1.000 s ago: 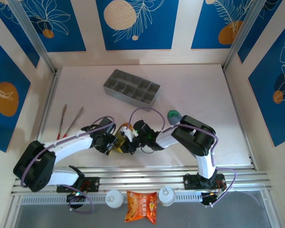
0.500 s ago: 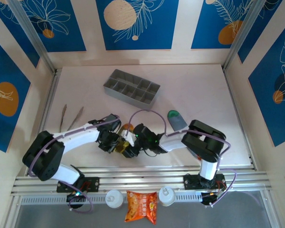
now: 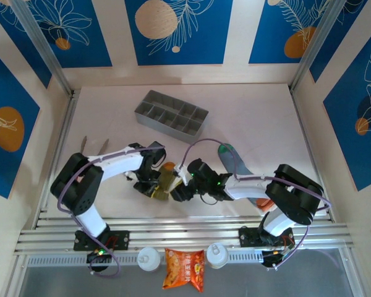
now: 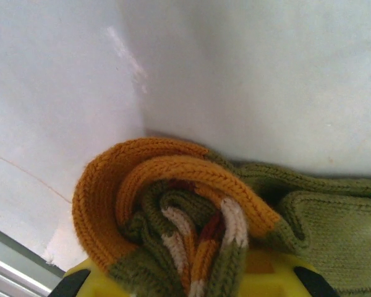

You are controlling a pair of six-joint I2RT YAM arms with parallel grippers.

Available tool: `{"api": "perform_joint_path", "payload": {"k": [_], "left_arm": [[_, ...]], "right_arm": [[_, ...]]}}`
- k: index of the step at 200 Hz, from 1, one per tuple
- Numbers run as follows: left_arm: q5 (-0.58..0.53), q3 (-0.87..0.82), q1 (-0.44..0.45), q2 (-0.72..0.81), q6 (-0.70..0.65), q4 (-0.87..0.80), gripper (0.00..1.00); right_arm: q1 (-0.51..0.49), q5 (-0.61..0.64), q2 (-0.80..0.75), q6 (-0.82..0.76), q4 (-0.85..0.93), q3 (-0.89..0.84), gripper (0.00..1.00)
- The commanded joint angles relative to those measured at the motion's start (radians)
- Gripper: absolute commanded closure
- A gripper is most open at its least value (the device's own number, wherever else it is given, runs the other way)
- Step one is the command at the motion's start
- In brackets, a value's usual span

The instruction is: Roll the socks

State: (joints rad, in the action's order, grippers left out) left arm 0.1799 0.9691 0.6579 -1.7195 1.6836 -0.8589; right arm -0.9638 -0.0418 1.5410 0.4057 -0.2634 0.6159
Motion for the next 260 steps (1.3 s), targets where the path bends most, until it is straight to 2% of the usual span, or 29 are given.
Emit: {"api": "perform_joint_path", "payload": {"k": [1,26,44,53,101,126,156,190,224,260], "left_arm": [[-0.017,-0.057,0.027,-0.144,0.041,-0.118,1.00],[-0.017,-0.031,0.027,-0.170,0.032,-0.126,1.00],[-0.020,-0.024,0.028,-0.176,0.031,-0.124,1.00],[-0.022,-0.019,0.028,-0.181,0.030,-0.125,1.00],[-0.026,-0.012,0.027,-0.190,0.023,-0.126,1.00],[-0.026,-0.012,0.027,-0.188,0.020,-0.123,1.00],[-0.028,-0.008,0.029,-0.190,0.013,-0.118,1.00],[-0.028,-0.004,0.032,-0.192,0.013,-0.115,1.00],[-0.020,-0.002,0.038,-0.196,0.011,-0.109,1.00],[-0.020,-0.004,0.039,-0.193,0.009,-0.096,1.00]], "right_arm": [[-0.012,-0.027,-0.005,0.419,0.091,0.040,0.60],[-0.042,-0.055,0.013,0.686,0.190,0.083,0.60],[-0.085,-0.033,0.011,0.789,0.185,0.100,0.51],[-0.094,-0.030,0.019,0.829,0.200,0.118,0.50],[-0.089,-0.055,0.109,0.904,0.150,0.181,0.51],[-0.082,-0.054,0.147,0.895,0.232,0.241,0.52],[-0.071,-0.044,0.173,0.914,0.239,0.254,0.52],[-0.051,-0.019,0.205,0.940,0.312,0.279,0.60],[-0.026,-0.028,0.253,1.012,0.234,0.260,0.69],[-0.017,-0.009,0.272,1.077,0.278,0.269,0.81]]}}
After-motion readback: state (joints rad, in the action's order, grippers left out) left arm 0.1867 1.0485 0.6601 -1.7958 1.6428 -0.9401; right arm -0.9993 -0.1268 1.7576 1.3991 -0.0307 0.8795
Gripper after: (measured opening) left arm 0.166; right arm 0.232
